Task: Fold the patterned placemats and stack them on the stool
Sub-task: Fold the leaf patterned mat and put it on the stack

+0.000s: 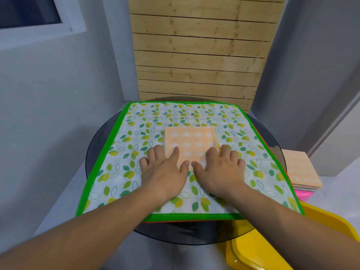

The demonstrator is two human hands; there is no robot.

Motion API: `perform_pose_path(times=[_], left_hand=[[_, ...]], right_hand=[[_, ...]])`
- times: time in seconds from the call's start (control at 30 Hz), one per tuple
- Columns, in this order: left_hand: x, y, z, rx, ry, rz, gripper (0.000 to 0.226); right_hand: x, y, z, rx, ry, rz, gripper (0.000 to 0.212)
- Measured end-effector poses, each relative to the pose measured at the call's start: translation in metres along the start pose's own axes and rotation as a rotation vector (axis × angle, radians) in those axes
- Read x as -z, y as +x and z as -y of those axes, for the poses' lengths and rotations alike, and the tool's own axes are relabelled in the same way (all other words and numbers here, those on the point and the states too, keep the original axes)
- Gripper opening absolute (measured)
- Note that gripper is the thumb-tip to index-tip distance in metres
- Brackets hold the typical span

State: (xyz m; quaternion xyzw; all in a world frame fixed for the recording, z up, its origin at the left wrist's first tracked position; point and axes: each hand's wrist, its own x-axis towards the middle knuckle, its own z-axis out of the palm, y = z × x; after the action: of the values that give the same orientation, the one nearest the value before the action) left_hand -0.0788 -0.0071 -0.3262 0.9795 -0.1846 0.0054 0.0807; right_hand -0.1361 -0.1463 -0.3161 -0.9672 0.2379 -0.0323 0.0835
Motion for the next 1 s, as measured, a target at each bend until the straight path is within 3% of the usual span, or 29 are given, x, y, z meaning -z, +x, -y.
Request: perform_pose_path(times=[0.3, 0.67, 1.0], left_hand=[[0.004, 0.004, 0.004, -0.002, -0.011, 0.096, 0.062], [0.014, 0.001, 0.025, -0.091, -0.038, 0.139, 0.05], [0.021, 0.003, 0.028, -0.097, -0.044, 0.192, 0.05]], right_hand=[[0.002, -0.001, -0.019, 0.032, 0.038, -0.012, 0.041], [0.016, 0.009, -0.068, 0.172, 0.068, 0.141, 0.042], [0.017, 0.004, -0.068, 0.242, -0.058, 0.121, 0.046]])
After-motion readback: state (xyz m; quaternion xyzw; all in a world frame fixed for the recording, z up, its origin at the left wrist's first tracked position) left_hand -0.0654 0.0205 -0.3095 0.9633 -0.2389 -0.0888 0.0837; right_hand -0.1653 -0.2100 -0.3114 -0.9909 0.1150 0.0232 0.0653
